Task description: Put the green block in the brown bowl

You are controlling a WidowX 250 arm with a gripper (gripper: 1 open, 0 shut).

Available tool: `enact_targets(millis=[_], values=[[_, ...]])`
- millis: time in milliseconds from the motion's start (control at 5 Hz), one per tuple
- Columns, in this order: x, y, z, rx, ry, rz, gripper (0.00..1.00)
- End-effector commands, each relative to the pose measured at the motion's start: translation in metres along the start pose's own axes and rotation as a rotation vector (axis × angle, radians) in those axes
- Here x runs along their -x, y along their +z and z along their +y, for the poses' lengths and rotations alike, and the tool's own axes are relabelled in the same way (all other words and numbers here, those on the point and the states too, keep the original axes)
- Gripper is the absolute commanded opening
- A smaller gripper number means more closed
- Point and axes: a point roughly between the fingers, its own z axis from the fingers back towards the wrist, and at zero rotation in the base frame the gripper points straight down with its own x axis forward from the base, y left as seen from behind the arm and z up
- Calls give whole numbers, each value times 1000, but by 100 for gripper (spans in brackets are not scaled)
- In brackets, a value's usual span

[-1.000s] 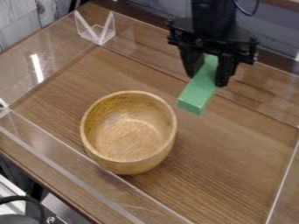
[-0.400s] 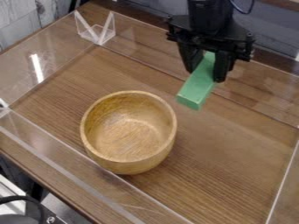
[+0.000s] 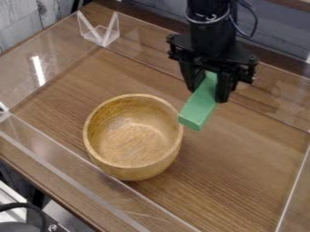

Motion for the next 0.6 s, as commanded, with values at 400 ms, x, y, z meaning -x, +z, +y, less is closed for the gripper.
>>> enact_targets(millis=[400], values=[[-7,9,6,0,7,-79,0]])
